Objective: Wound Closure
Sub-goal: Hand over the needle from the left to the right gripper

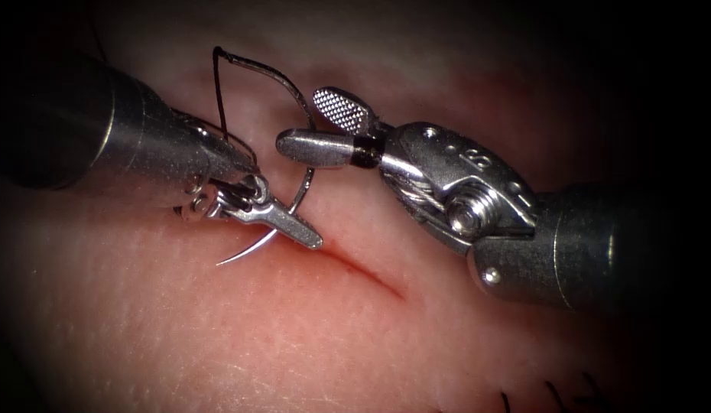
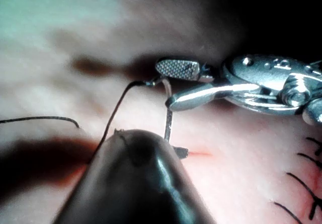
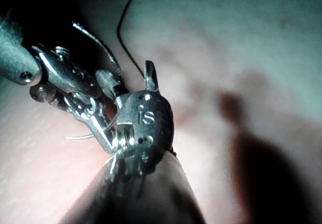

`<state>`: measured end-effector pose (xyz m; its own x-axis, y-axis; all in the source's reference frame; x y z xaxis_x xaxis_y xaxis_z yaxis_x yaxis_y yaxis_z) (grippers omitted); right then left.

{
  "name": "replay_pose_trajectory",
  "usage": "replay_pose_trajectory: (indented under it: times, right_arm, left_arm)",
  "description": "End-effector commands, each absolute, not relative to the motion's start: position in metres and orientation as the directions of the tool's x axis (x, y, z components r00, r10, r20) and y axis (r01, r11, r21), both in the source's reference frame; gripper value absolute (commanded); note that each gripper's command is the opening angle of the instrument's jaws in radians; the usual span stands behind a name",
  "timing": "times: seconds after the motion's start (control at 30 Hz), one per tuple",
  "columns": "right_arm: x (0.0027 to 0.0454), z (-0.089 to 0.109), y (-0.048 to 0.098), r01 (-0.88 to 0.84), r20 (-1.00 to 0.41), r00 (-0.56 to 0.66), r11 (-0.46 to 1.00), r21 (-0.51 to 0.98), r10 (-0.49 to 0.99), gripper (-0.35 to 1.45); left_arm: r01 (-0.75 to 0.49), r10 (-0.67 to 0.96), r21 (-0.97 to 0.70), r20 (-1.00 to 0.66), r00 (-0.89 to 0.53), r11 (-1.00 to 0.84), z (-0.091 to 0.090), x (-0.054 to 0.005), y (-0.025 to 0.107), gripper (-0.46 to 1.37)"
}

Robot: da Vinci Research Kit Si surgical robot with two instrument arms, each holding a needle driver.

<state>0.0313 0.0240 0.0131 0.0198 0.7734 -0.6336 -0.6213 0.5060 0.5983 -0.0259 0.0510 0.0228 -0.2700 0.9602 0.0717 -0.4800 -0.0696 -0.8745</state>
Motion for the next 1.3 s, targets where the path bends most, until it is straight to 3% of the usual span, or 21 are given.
replay_pose_trajectory:
  times: [0.03, 0.23, 0.37, 0.6, 0.9, 0.97, 1.07, 1.3]
  right_arm:
    - [0.0313, 0.0131, 0.0241, -0.632, -0.639, 0.038, 0.513, 0.58, 0.769, 0.9]
    - [0.0318, 0.013, 0.0239, -0.61, -0.668, 0.087, 0.57, 0.551, 0.739, 0.87]
    - [0.0325, 0.0128, 0.0235, -0.605, -0.694, 0.146, 0.619, 0.501, 0.704, 0.95]
    - [0.0337, 0.0119, 0.023, -0.587, -0.748, 0.226, 0.7, 0.407, 0.624, 0.88]
    - [0.034, 0.0114, 0.0235, -0.561, -0.783, 0.292, 0.761, 0.325, 0.549, 0.3]
    - [0.0341, 0.0114, 0.0234, -0.561, -0.784, 0.292, 0.762, 0.324, 0.549, -0.04]
    - [0.0342, 0.0116, 0.0232, -0.56, -0.78, 0.299, 0.763, 0.323, 0.55, -0.24]
    - [0.0346, 0.0117, 0.0231, -0.561, -0.776, 0.305, 0.762, 0.322, 0.552, -0.23]
  left_arm:
    - [-0.487, 0.962, -0.869, 0.059, -0.267, -0.082, 0.0227, -0.0258, 0.0509, -0.35]
    - [-0.519, 0.969, -0.85, 0.046, -0.243, -0.09, 0.0224, -0.0259, 0.0506, -0.35]
    - [-0.53, 0.972, -0.844, 0.05, -0.231, -0.083, 0.0225, -0.0259, 0.0507, -0.35]
    - [-0.546, 0.975, -0.835, 0.061, -0.213, -0.067, 0.0227, -0.0258, 0.051, -0.35]
    - [-0.553, 0.976, -0.83, 0.06, -0.207, -0.066, 0.0227, -0.0258, 0.051, -0.35]
    - [-0.554, 0.976, -0.829, 0.056, -0.208, -0.071, 0.0227, -0.0259, 0.051, -0.35]
    - [-0.555, 0.976, -0.828, 0.048, -0.21, -0.079, 0.0227, -0.026, 0.0511, -0.35]
    - [-0.56, 0.977, -0.824, 0.04, -0.209, -0.086, 0.0227, -0.0264, 0.0511, -0.35]
